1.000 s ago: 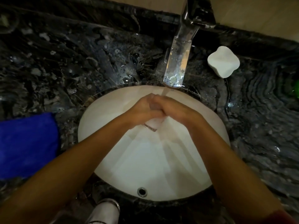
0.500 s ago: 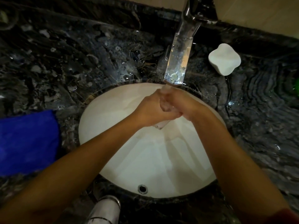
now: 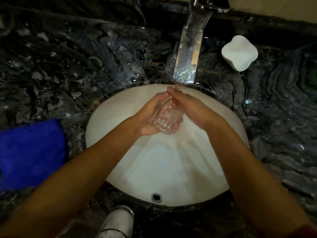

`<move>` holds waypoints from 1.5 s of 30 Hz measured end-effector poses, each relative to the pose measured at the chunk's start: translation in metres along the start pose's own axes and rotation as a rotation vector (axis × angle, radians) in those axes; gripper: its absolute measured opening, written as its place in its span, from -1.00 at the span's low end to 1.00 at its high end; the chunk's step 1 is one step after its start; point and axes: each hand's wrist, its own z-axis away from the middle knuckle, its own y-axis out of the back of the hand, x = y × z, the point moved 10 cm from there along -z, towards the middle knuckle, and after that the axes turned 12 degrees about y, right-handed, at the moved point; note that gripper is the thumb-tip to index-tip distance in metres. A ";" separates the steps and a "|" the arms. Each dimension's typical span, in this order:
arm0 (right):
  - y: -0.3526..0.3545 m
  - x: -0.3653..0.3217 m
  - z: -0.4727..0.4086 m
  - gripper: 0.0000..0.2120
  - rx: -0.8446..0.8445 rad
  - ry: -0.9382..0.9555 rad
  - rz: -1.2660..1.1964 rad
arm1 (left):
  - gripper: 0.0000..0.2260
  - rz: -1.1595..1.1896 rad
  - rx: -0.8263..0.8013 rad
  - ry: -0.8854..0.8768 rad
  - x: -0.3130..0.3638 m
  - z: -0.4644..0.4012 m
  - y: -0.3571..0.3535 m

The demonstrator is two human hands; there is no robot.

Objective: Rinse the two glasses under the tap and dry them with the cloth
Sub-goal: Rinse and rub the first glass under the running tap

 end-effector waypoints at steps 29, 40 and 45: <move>0.034 0.001 0.013 -0.68 0.516 0.226 0.142 | -0.53 0.011 0.027 -0.114 0.015 -0.017 0.011; -0.027 0.058 0.038 -0.47 0.607 -0.039 -0.295 | -0.68 -0.104 0.777 -0.538 0.044 0.022 0.045; 0.006 0.062 0.038 -0.49 0.654 -0.080 -0.270 | -0.63 -0.248 0.787 -0.567 0.041 0.025 0.050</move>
